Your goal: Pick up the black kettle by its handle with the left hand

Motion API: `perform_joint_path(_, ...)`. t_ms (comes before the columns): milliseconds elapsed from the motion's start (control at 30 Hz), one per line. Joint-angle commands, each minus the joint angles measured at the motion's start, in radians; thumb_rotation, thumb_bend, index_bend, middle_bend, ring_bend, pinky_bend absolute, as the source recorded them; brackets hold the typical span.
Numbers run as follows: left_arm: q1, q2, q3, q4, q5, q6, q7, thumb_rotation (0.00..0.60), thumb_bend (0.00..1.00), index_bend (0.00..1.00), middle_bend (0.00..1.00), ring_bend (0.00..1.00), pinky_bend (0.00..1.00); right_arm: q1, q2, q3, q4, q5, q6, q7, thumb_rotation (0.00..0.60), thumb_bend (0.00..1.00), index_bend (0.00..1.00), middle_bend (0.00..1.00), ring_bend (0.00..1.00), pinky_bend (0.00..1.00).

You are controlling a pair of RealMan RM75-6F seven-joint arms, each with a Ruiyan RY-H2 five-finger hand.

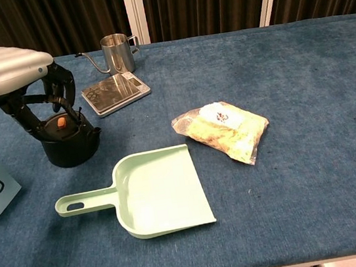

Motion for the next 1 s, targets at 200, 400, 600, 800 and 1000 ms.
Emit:
perform_joint_path(200, -0.019, -0.007, 0.020, 0.020, -0.023, -0.005, -0.024, 0.600, 0.06, 0.54, 0.59, 0.46, 0.00, 0.001, 0.001, 0.000, -0.008, 0.004, -0.004, -0.008, 0.600, 0.04, 0.00, 0.00, 0.00, 0.00)
perform_joint_path(400, -0.028, -0.007, 0.034, 0.029, -0.041, -0.012, -0.045, 0.600, 0.06, 0.57, 0.61, 0.48, 0.00, 0.001, 0.000, 0.000, -0.014, 0.009, -0.009, -0.015, 0.600, 0.04, 0.00, 0.00, 0.00, 0.00)
perform_joint_path(600, -0.031, -0.004, 0.047, 0.029, -0.038, -0.034, -0.101, 0.588, 0.06, 0.64, 0.67, 0.53, 0.00, 0.002, -0.001, -0.001, -0.018, 0.013, -0.015, -0.018, 0.600, 0.04, 0.00, 0.00, 0.00, 0.00)
perform_joint_path(800, -0.037, 0.003, 0.050, 0.037, -0.046, -0.068, -0.163, 0.526, 0.06, 0.73, 0.77, 0.62, 0.00, 0.000, -0.001, -0.001, -0.019, 0.017, -0.016, -0.016, 0.600, 0.04, 0.00, 0.00, 0.00, 0.00)
perform_joint_path(1000, -0.043, 0.011, 0.047, 0.049, -0.066, -0.110, -0.237, 0.398, 0.06, 0.84, 0.87, 0.72, 0.00, -0.003, -0.002, -0.001, -0.017, 0.022, -0.015, -0.010, 0.600, 0.04, 0.00, 0.00, 0.00, 0.00)
